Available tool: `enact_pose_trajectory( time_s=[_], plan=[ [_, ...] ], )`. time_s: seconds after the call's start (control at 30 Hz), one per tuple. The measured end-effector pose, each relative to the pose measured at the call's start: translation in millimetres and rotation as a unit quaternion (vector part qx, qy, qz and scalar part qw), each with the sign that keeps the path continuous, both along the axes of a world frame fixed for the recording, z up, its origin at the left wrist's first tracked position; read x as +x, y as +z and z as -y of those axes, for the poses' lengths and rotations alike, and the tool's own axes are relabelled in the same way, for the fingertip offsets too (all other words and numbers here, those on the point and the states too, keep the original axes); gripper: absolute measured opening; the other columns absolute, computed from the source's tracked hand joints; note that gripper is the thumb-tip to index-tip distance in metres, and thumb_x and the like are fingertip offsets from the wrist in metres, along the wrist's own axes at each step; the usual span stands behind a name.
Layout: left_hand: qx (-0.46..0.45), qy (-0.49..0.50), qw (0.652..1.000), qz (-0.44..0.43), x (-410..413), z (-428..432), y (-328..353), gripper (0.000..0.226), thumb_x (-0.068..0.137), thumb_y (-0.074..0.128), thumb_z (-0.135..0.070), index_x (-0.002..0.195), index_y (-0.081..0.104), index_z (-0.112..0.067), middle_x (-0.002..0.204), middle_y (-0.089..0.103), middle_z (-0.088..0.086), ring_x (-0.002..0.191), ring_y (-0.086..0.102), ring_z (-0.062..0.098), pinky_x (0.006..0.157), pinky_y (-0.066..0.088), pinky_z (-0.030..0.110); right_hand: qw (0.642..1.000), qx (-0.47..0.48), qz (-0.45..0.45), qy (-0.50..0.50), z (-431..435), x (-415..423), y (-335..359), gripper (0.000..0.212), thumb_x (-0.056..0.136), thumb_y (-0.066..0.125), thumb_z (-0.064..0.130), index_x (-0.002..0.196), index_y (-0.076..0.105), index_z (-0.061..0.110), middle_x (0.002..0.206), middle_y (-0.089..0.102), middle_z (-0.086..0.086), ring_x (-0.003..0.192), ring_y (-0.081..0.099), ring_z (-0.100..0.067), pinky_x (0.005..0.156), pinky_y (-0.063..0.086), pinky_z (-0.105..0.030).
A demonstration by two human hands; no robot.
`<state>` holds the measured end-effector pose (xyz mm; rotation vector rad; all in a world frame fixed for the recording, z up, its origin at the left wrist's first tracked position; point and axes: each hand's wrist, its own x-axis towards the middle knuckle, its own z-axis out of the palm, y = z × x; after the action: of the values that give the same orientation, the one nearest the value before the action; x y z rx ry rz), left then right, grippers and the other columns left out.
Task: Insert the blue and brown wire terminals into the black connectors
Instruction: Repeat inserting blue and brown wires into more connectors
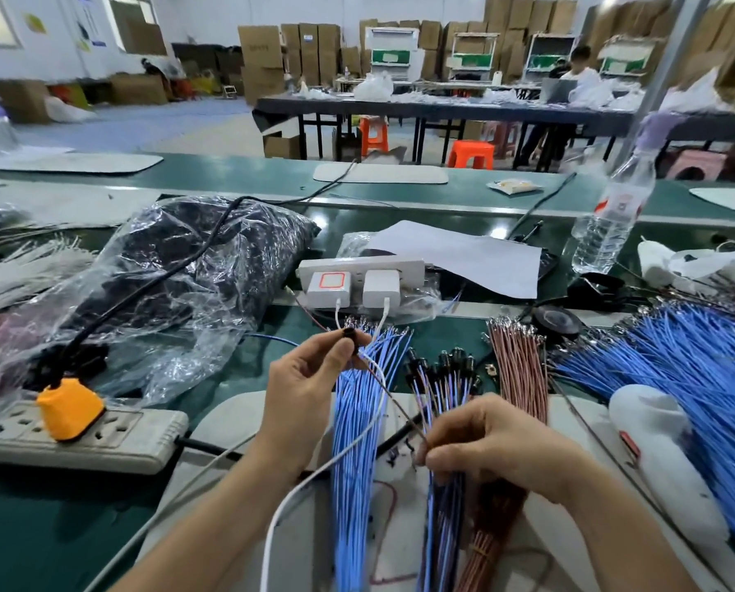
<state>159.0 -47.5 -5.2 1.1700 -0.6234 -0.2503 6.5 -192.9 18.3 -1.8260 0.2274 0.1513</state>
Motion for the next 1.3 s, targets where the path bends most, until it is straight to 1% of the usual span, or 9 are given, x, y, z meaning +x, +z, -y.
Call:
enact_pose_trajectory(
  time_s=[0.2,0.37,0.53,0.67,0.77,0.9,1.03,1.17,1.3],
  plan=[
    [-0.002,-0.007,1.000,0.022,-6.7,1.0,-0.5,0.019,0.081,0.057,-0.021,0.095,0.064,-0.010,0.087,0.075,-0.001,0.072,0.067,0.011,0.074,0.053,0.020,0.978,0.110,0.064,-0.165,3.4,4.0,-11.7,0.010,0.074,0.071,0.022,0.078,0.070,0.013,0.063,0.062,-0.008,0.038,0.043,-0.009,0.032,0.030,-0.014],
    [0.055,-0.037,0.992,0.112,-17.4,1.1,-1.5,0.015,0.085,0.056,-0.020,0.096,0.062,-0.012,0.088,0.075,-0.001,0.078,0.069,0.014,0.077,0.052,0.022,0.855,0.350,0.135,-0.359,12.6,11.5,-14.9,0.008,0.082,0.062,0.019,0.085,0.064,0.012,0.058,0.056,-0.008,0.032,0.037,-0.007,0.030,0.030,-0.013],
    [0.134,-0.070,0.960,0.236,-27.4,-2.9,1.7,0.004,0.093,0.053,-0.019,0.097,0.053,-0.020,0.086,0.074,-0.001,0.073,0.065,0.017,0.076,0.053,0.035,0.782,0.450,0.181,-0.391,19.0,12.1,-15.1,0.021,0.095,0.047,0.024,0.095,0.065,0.012,0.055,0.052,0.001,0.034,0.037,-0.001,0.031,0.033,-0.013],
    [0.185,-0.142,0.910,0.343,-40.1,-6.7,7.7,0.005,0.095,0.050,-0.018,0.097,0.052,-0.021,0.089,0.073,-0.004,0.075,0.066,0.011,0.071,0.053,0.030,0.720,0.502,0.261,-0.401,21.6,12.9,-14.0,0.027,0.100,0.039,0.021,0.094,0.061,0.006,0.065,0.065,-0.003,0.045,0.053,-0.004,0.042,0.043,-0.013],
    [0.200,-0.209,0.877,0.383,-51.5,-8.8,15.4,0.010,0.097,0.050,-0.014,0.101,0.055,-0.006,0.094,0.073,0.004,0.075,0.058,-0.013,0.068,0.042,0.008,0.723,0.469,0.272,-0.429,22.3,10.5,-10.8,0.032,0.101,0.037,0.037,0.091,0.062,0.021,0.067,0.071,-0.005,0.045,0.056,-0.009,0.043,0.044,-0.014],
    [0.269,-0.222,0.807,0.476,-64.2,-9.4,16.1,0.023,0.099,0.042,-0.028,0.110,0.054,-0.011,0.102,0.066,0.003,0.098,0.052,0.015,0.091,0.037,0.030,0.753,0.435,0.257,-0.421,18.3,10.1,-9.5,0.031,0.100,0.043,0.029,0.093,0.065,0.009,0.062,0.063,-0.001,0.046,0.052,-0.006,0.043,0.044,-0.015],
    [0.296,-0.200,0.767,0.533,-69.7,-7.8,12.9,0.022,0.100,0.043,-0.028,0.114,0.054,-0.015,0.097,0.061,0.007,0.097,0.046,0.017,0.097,0.024,0.028,0.753,0.427,0.264,-0.426,16.7,11.1,-9.5,0.044,0.103,0.032,0.037,0.084,0.061,0.009,0.067,0.070,-0.008,0.046,0.056,-0.010,0.044,0.045,-0.015],
    [0.248,-0.269,0.784,0.502,-76.0,-6.6,14.3,0.018,0.098,0.048,-0.022,0.108,0.058,-0.011,0.091,0.061,0.004,0.095,0.046,0.012,0.094,0.030,0.031,0.778,0.382,0.267,-0.422,11.3,10.5,-4.6,0.018,0.093,0.053,0.025,0.084,0.061,0.011,0.067,0.070,-0.006,0.051,0.061,-0.009,0.048,0.050,-0.016],
    [0.182,-0.228,0.895,0.337,-57.8,-7.3,17.4,0.009,0.094,0.050,-0.008,0.100,0.056,-0.010,0.091,0.071,0.001,0.086,0.062,0.005,0.080,0.045,0.018,0.813,0.321,0.264,-0.409,4.5,14.0,-6.8,0.021,0.100,0.040,0.009,0.095,0.060,0.007,0.066,0.069,-0.008,0.051,0.058,-0.010,0.050,0.050,-0.017]
  ],
)
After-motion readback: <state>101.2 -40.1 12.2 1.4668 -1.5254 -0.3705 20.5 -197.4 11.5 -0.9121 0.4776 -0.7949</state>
